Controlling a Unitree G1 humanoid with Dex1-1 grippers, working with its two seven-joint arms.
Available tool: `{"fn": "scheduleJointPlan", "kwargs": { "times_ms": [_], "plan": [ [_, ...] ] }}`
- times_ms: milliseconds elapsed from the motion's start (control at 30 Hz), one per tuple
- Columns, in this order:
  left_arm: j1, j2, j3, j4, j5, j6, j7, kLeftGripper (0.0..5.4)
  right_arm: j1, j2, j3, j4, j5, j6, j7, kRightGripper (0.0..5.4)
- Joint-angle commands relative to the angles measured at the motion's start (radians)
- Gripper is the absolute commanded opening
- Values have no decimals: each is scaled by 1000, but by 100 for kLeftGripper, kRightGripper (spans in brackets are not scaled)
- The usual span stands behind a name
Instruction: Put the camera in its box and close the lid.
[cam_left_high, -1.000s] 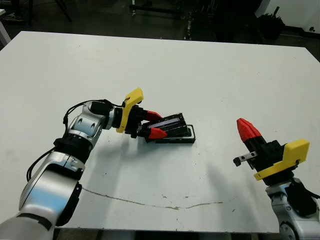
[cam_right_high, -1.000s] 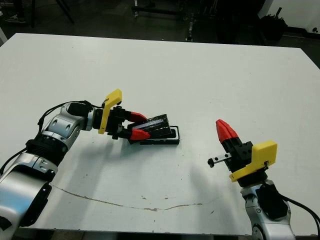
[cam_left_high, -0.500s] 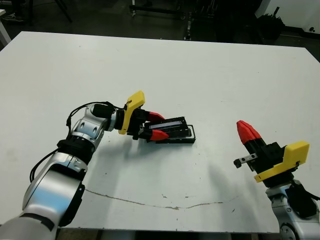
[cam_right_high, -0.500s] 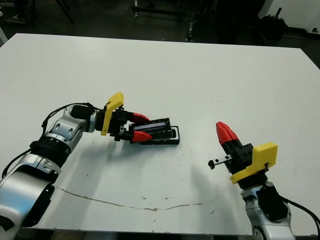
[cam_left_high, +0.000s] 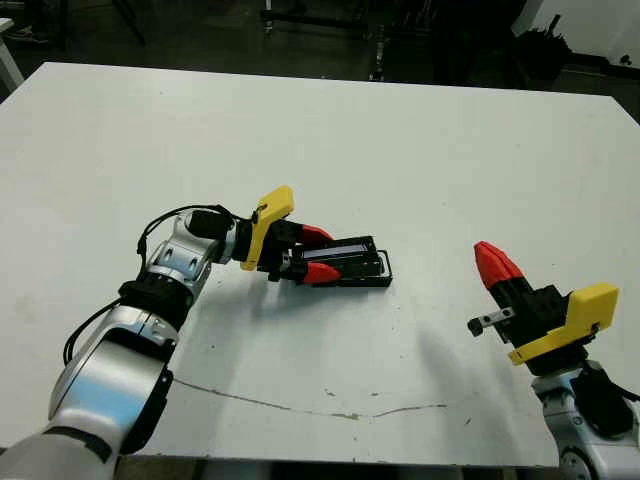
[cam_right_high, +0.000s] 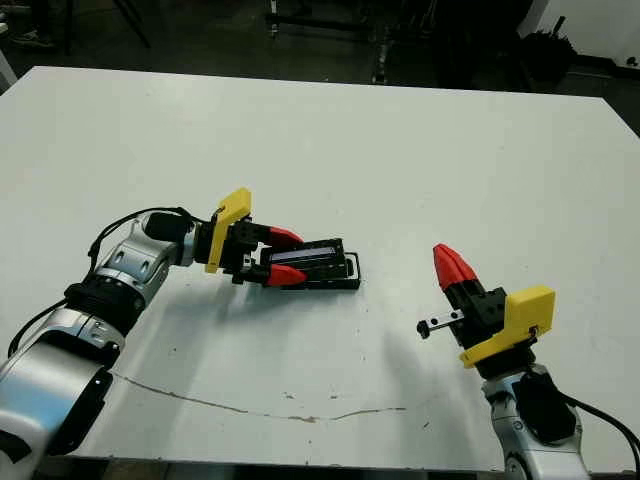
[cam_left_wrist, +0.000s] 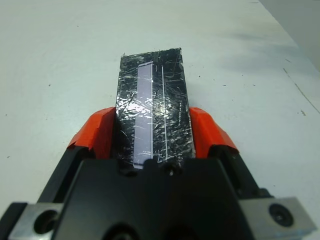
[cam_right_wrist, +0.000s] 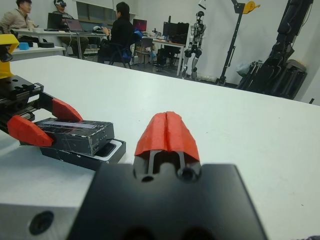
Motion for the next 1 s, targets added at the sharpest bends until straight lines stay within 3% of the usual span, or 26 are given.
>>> {"fn": "scheduleJointPlan", "kwargs": {
  "times_ms": [33, 400, 767, 1000],
  "plan": [
    [50, -31, -48, -11, 31, 39, -27, 314, 4, -4, -3, 13, 5, 0, 0, 0],
    [75, -17, -49, -120, 7, 110, -49, 314, 7, -9, -2, 17, 12, 8, 7, 0],
    [62, -103, -34, 89, 22, 18, -5, 314, 22, -5, -12, -2, 19, 21, -11, 0],
    [41, -149, -16, 187, 27, 18, 16, 314, 23, -7, -16, 7, 27, 4, -3, 0]
  ]
}}
